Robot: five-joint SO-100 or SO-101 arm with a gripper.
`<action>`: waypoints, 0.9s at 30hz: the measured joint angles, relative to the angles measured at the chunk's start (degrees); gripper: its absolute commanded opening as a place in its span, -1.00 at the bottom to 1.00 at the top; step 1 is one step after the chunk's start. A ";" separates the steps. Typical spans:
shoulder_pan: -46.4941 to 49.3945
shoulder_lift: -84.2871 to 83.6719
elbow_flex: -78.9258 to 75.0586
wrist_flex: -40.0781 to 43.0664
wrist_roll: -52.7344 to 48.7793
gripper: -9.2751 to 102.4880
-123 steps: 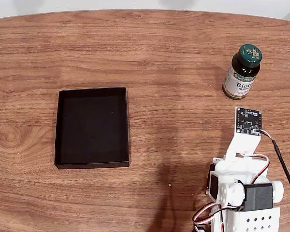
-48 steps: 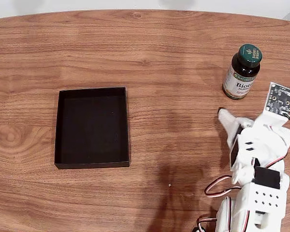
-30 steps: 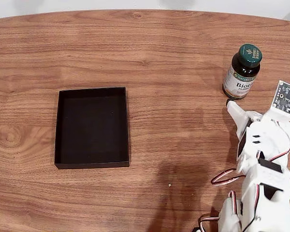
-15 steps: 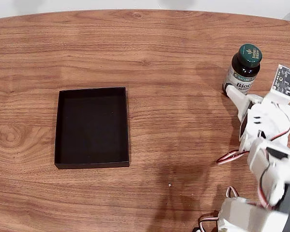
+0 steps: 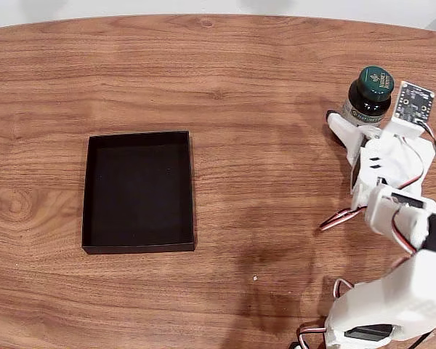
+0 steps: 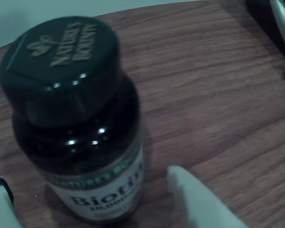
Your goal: Pick up the pill bottle and place it in the black box.
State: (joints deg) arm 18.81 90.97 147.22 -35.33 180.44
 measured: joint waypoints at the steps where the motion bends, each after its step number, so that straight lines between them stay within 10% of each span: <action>1: -0.35 -0.70 -0.44 -0.53 0.00 -0.11; 27: -0.79 -23.82 -21.09 -4.22 0.26 -0.35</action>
State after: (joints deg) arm 18.02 67.15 126.12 -39.55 180.70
